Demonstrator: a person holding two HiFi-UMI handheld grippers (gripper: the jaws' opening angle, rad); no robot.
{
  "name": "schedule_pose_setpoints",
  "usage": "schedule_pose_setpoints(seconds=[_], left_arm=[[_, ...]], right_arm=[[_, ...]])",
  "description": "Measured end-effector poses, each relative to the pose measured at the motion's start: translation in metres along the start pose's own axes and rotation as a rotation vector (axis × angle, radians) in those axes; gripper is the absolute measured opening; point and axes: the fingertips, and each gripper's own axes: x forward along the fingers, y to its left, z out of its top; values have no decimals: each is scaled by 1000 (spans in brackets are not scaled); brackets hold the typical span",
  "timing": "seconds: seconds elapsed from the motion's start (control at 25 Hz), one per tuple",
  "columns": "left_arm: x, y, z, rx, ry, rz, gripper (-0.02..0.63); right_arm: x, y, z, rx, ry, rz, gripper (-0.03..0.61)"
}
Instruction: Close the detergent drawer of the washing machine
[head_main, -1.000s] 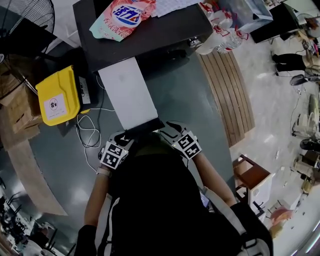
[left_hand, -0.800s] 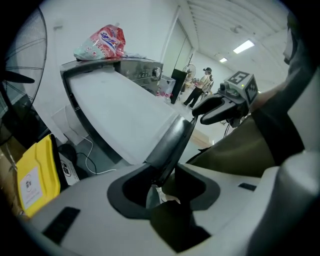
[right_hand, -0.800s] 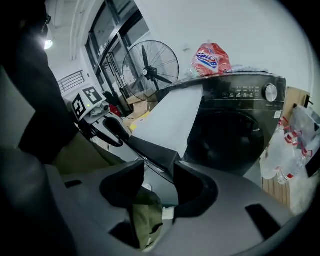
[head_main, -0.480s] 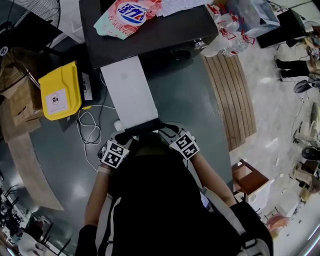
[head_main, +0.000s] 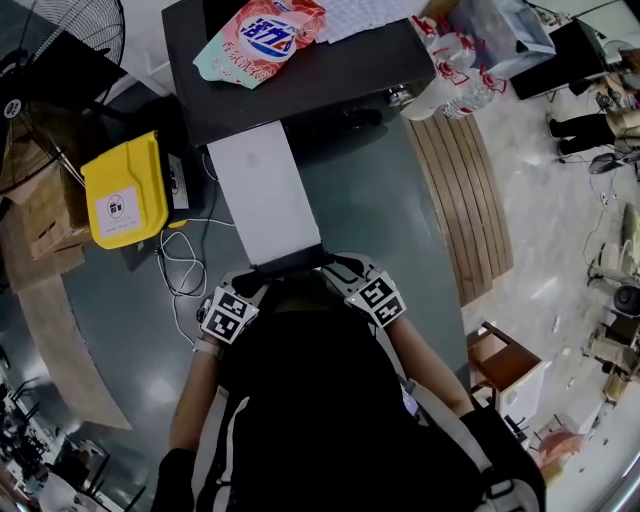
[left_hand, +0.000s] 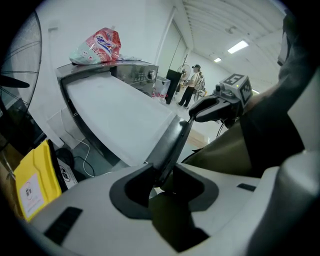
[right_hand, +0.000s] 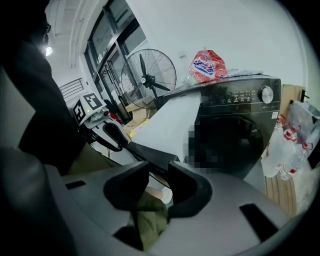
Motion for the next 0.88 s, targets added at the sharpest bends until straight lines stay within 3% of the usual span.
schedule_pose_setpoints(seconds=[0.4, 0.88], left_arm=[[-22, 38, 29, 19, -53, 19, 127], [-26, 70, 66, 15, -91, -5, 118]], right_arm=[[8, -10, 48, 23, -92, -41, 123], [18, -42, 92, 29, -113, -95, 124]])
